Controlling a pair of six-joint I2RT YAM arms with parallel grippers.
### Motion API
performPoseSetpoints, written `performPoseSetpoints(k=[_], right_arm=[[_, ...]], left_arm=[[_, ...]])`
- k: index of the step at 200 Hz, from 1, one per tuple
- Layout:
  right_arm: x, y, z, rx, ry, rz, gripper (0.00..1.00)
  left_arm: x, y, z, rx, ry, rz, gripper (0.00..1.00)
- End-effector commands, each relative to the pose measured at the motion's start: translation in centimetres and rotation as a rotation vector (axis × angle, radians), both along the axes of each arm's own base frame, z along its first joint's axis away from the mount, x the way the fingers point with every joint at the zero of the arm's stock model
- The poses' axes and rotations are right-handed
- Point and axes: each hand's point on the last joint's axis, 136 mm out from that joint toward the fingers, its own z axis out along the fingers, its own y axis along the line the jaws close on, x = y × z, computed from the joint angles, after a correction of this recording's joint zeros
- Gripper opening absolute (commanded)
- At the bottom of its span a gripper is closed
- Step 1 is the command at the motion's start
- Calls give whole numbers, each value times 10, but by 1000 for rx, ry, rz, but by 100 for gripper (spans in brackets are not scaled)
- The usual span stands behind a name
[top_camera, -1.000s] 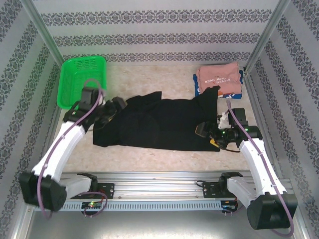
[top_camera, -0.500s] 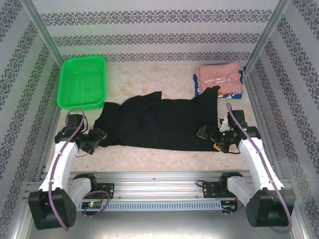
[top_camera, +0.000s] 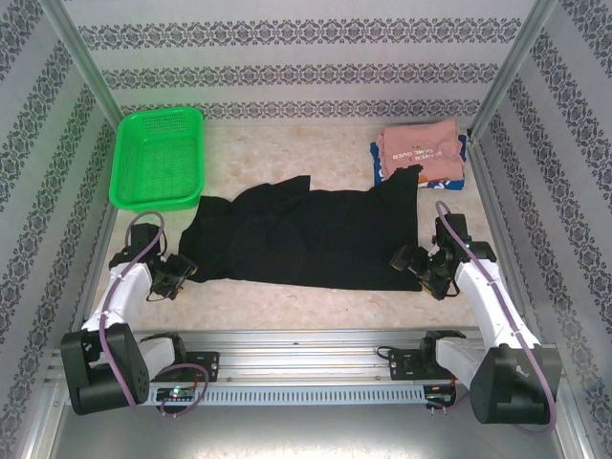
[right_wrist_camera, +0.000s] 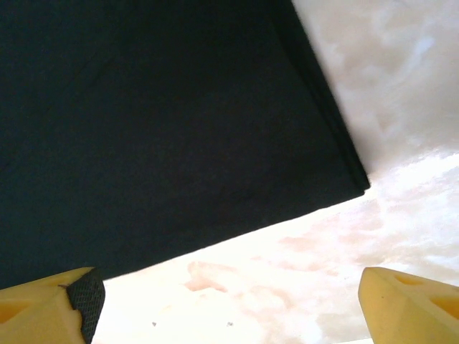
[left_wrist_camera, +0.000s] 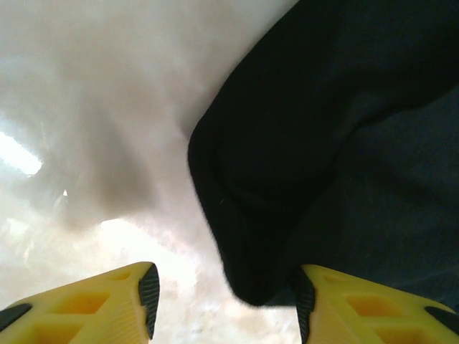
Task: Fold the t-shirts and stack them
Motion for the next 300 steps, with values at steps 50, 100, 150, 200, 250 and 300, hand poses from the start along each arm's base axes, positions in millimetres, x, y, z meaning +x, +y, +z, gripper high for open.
performPoseSetpoints(k=[50, 100, 150, 200, 250, 300], right_arm=[[-7, -16, -35, -83, 89, -87, 80], [-5, -23, -55, -143, 143, -111, 70], [-2, -35, -66, -216, 178, -135, 34], [-7, -46, -53, -283, 164, -127, 5], [-17, -47, -37, -296, 145, -100, 5], [-34, -40, -34, -280, 195, -113, 6]], left_arm=[[19, 15, -9, 55, -56, 12, 19], [8, 16, -13, 53, -51, 21, 10], [4, 14, -7, 43, -64, 20, 7], [-6, 14, -4, 42, -53, 17, 7], [-16, 11, 2, 32, -35, 15, 6], [-23, 0, 15, -38, -17, 59, 4]])
